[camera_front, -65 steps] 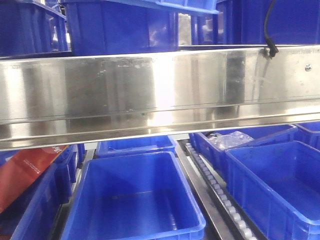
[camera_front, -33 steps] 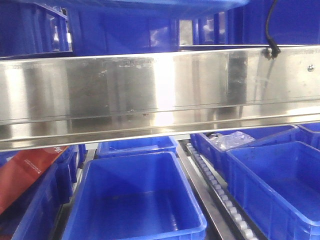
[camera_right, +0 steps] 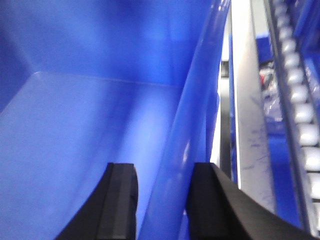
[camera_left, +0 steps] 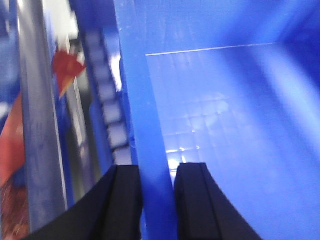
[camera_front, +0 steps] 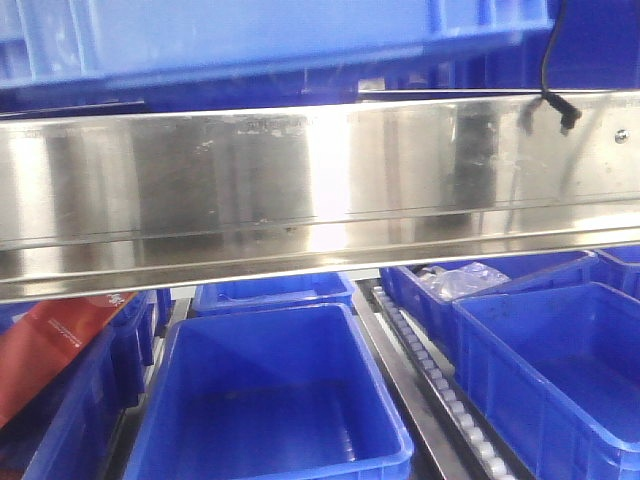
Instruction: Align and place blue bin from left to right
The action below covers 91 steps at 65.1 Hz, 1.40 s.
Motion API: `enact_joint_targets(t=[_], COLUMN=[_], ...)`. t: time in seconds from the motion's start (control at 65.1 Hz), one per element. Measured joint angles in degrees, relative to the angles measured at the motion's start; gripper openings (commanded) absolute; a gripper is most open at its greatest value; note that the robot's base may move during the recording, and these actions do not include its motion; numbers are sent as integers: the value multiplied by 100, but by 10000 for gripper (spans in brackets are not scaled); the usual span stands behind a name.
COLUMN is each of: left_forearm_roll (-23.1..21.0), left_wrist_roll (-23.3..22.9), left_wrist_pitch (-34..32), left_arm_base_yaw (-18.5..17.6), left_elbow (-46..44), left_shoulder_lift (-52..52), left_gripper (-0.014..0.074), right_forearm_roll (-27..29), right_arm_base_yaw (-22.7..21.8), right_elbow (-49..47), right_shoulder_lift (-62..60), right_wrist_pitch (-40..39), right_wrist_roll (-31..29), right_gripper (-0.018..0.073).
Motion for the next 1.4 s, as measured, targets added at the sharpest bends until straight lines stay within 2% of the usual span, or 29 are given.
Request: enact_joint_targets(t=[0.092, 0.169, 0.261, 0.446, 0.507, 0.584, 0.646, 0.83, 1.03, 1.184, 1.26, 1.399], left_forearm_roll=[-82, -199, -268, -268, -268, -268, -268, -258, -157, 120, 158, 180], left_wrist_roll=[13, 23, 35, 46, 46, 46, 46, 82, 216, 255, 267, 267], left_wrist_pitch=[25, -88, -141, -89, -24, 70, 140, 203, 212, 139, -232, -1306], left_arm_base_yaw=[0, -38, -65, -65, -65, -65, -65, -65, -65, -65, -65, -65], left_elbow=[0, -36, -61, -64, -64, -64, -64, -73, 2, 720, 1306, 2636], left_shoulder_lift=[34, 22, 13, -56, -163, -312, -483, -965, -1321, -1875, -2296, -3200], left_gripper=[344, 482, 601, 576, 549, 473, 361, -98, -111, -111, -111, -111], right_forearm_roll=[0, 21, 47, 47, 47, 47, 47, 47, 58, -38, -143, -223], right_arm_base_yaw=[-10, -46, -59, -97, -97, -97, -97, -97, -97, -97, -97, -97], right_elbow=[0, -28, -48, -48, -66, -76, -76, -79, -88, -13, 172, 887], right_shoulder_lift=[117, 147, 147, 20, -97, -286, -454, -905, -1124, -1236, -1310, -1561], right_wrist_pitch=[-161, -317, -368, -225, -128, -2, 109, 440, 546, 559, 559, 327], right_wrist_roll=[39, 46, 68, 81, 81, 81, 81, 81, 81, 81, 81, 15], right_gripper=[362, 510, 571, 486, 420, 309, 198, -170, -162, -162, -162, -162])
